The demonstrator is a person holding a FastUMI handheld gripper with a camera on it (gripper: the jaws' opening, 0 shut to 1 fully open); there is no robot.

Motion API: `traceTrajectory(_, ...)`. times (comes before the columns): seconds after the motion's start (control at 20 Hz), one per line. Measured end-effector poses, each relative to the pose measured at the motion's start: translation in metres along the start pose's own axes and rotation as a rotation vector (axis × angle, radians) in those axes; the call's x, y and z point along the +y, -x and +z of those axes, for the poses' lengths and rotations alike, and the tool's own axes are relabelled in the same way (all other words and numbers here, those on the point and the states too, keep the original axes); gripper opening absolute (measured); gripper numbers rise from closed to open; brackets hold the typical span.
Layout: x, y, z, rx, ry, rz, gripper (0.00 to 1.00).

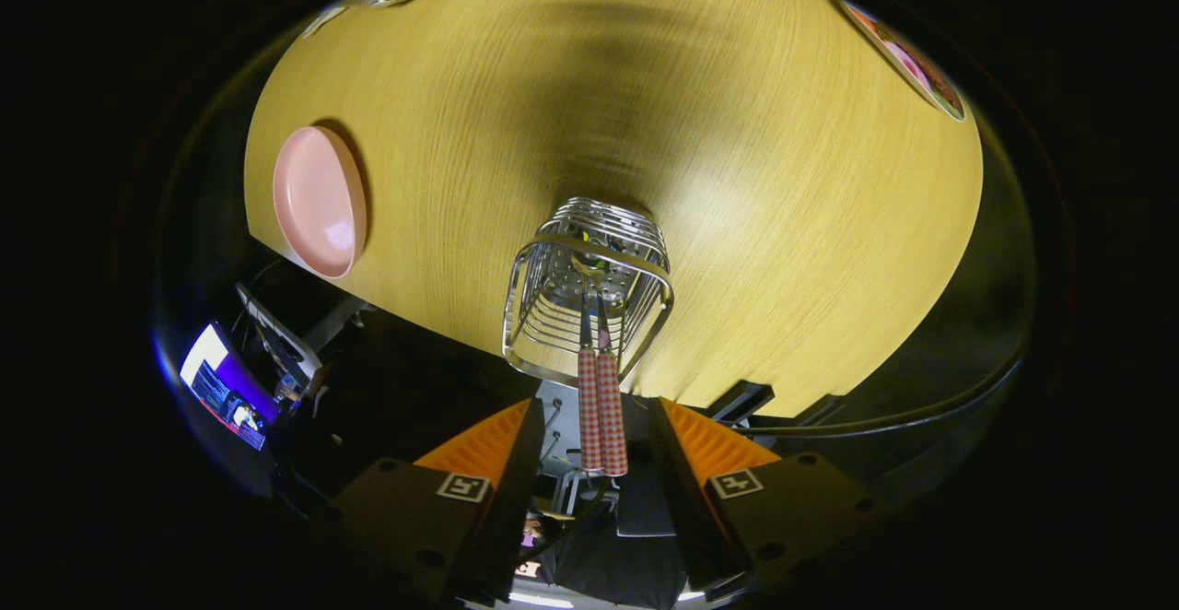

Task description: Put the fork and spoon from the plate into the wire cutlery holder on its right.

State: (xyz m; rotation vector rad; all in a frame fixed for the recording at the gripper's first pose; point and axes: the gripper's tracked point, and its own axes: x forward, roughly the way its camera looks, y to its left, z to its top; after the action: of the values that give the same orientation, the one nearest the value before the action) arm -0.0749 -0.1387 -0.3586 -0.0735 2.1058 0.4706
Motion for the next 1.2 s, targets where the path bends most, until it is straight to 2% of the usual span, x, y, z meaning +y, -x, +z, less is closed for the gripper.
traceTrajectory(0.05, 0.004, 0.005, 0.000, -0.054, -0.010, 0.010, 0.82)
traceTrajectory(0.15, 0.009, 0.015, 0.001, -0.183, -0.045, 0.030, 0.93)
traceTrajectory(0.2, 0.009, 0.022, -0.001, -0.260, -0.072, 0.036, 0.93)
traceTrajectory(0.3, 0.008, 0.039, -0.001, -0.441, -0.116, 0.026, 1.00)
traceTrajectory(0.55, 0.002, 0.101, -0.017, -0.895, -0.242, -0.037, 1.00)
traceTrajectory(0.65, -0.004, 0.131, -0.030, -1.060, -0.276, -0.102, 1.00)
traceTrajectory(0.9, 0.007, 0.226, -0.069, -1.485, -0.266, -0.274, 0.99)
traceTrajectory(1.0, 0.017, 0.264, -0.097, -1.658, -0.243, -0.367, 0.99)
traceTrajectory(1.1, 0.034, 0.288, -0.120, -1.780, -0.229, -0.436, 0.99)
traceTrajectory(1.2, 0.053, 0.305, -0.131, -1.881, -0.237, -0.464, 0.99)
